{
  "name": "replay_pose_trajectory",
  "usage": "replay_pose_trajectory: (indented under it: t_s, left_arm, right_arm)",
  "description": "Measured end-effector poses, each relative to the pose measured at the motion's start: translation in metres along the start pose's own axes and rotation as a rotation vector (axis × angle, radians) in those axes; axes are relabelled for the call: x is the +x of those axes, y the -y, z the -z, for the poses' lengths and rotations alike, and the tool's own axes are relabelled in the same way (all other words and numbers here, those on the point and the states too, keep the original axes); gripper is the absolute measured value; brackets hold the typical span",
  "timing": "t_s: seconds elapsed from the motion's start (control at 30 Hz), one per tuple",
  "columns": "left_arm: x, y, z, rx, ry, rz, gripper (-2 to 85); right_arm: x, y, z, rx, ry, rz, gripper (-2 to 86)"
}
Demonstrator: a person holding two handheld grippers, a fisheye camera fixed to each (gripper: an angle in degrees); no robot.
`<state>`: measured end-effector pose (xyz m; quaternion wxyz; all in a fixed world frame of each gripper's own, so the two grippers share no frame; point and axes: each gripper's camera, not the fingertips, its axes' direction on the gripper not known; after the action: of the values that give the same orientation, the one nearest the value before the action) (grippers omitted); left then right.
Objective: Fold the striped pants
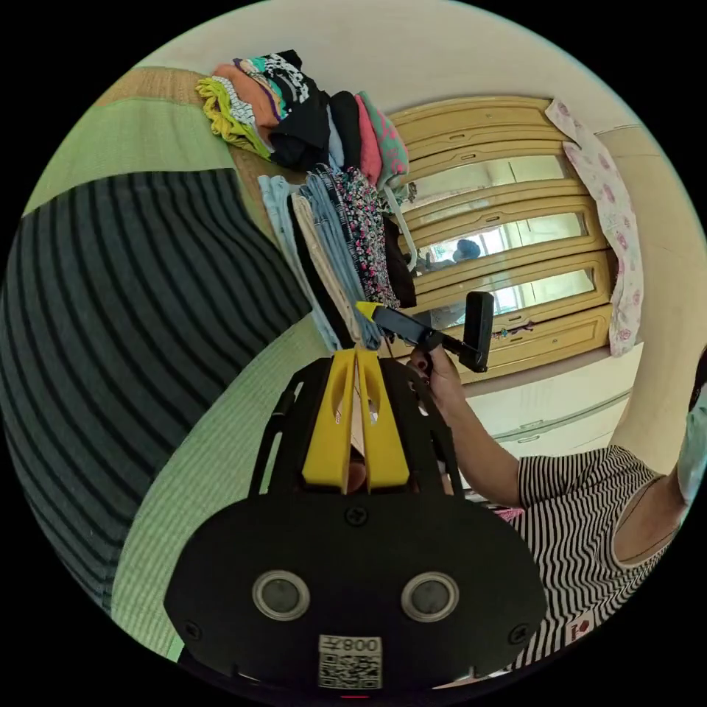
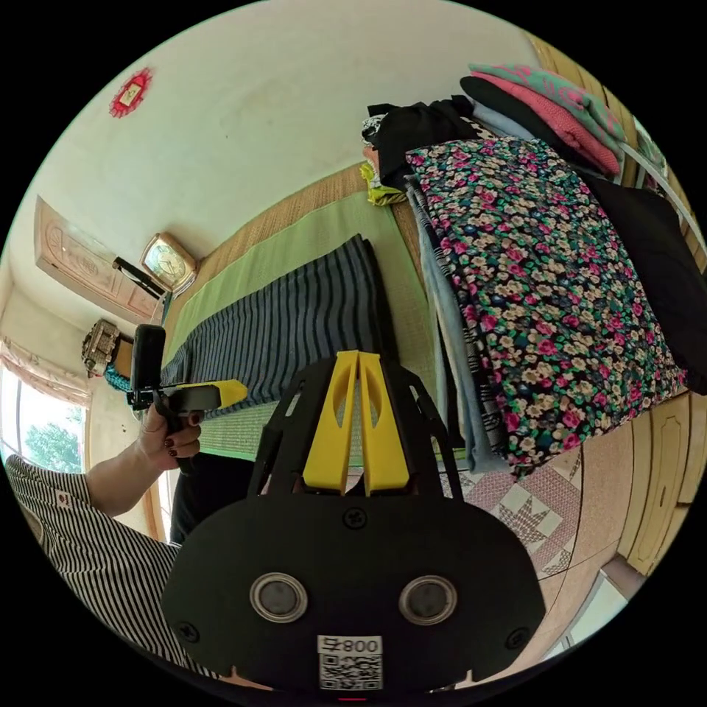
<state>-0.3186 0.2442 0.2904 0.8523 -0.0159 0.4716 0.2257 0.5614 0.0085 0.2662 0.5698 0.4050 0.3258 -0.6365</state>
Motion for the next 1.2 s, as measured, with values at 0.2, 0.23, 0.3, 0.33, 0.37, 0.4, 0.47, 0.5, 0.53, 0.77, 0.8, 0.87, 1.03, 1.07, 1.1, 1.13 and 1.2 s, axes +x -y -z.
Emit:
replay_pose_trajectory:
  t_s: [0.2, 0.23, 0.3, 0.33, 0.37, 0.4, 0.47, 0.5, 0.53, 0.77, 0.8, 0.87, 1.03, 1.07, 1.1, 1.13, 1.2]
  left_arm:
    - [-0.051, -0.154, 0.133, 0.334, 0.219, 0.414, 3.1]
    - [-0.055, -0.183, 0.158, 0.423, 0.254, 0.491, 3.7]
    - [-0.06, -0.222, 0.189, 0.529, 0.288, 0.603, 4.8]
    - [-0.062, -0.243, 0.206, 0.606, 0.288, 0.655, 5.5]
    - [-0.064, -0.253, 0.214, 0.642, 0.287, 0.684, 5.7]
    - [-0.066, -0.27, 0.227, 0.71, 0.284, 0.725, 6.2]
    - [-0.068, -0.288, 0.244, 0.781, 0.3, 0.767, 6.7]
    - [-0.07, -0.297, 0.254, 0.817, 0.318, 0.795, 6.9]
    - [-0.071, -0.304, 0.263, 0.85, 0.319, 0.816, 7.0]
    - [-0.078, -0.324, 0.307, 0.957, 0.381, 0.887, 7.3]
    - [-0.08, -0.326, 0.314, 0.965, 0.397, 0.908, 7.3]
    - [-0.081, -0.328, 0.323, 0.99, 0.412, 0.92, 7.2]
    - [-0.088, -0.322, 0.344, 0.996, 0.42, 0.943, 6.3]
    - [-0.089, -0.321, 0.346, 0.996, 0.416, 0.949, 6.0]
    - [-0.09, -0.32, 0.35, 1.001, 0.409, 0.955, 5.5]
    - [-0.09, -0.319, 0.354, 1.005, 0.399, 0.955, 4.9]
    - [-0.089, -0.318, 0.359, 1.012, 0.383, 0.949, 4.1]
  right_arm:
    - [-0.046, -0.001, -0.055, -0.152, 0.085, 0.109, 5.3]
    - [-0.059, 0.0, -0.063, -0.185, 0.076, 0.164, 5.8]
    - [-0.082, 0.0, -0.073, -0.228, 0.001, 0.263, 6.3]
    - [-0.099, -0.001, -0.076, -0.239, -0.035, 0.336, 6.4]
    - [-0.115, -0.002, -0.08, -0.252, -0.065, 0.404, 6.4]
    - [-0.122, -0.003, -0.082, -0.262, -0.081, 0.436, 6.3]
    - [-0.146, -0.006, -0.089, -0.292, -0.134, 0.532, 6.3]
    - [-0.152, -0.006, -0.09, -0.294, -0.142, 0.549, 6.4]
    - [-0.161, -0.007, -0.091, -0.295, -0.158, 0.575, 6.5]
    - [-0.2, 0.001, -0.096, -0.298, -0.211, 0.665, 8.5]
    - [-0.203, 0.001, -0.096, -0.298, -0.224, 0.678, 8.6]
    - [-0.214, -0.001, -0.1, -0.305, -0.282, 0.738, 8.8]
    - [-0.227, -0.005, -0.107, -0.334, -0.332, 0.796, 9.1]
    - [-0.23, -0.005, -0.108, -0.333, -0.33, 0.799, 9.1]
    - [-0.231, -0.005, -0.107, -0.333, -0.327, 0.801, 9.1]
    - [-0.234, -0.005, -0.107, -0.334, -0.326, 0.805, 9.1]
    - [-0.239, -0.005, -0.108, -0.331, -0.337, 0.821, 9.0]
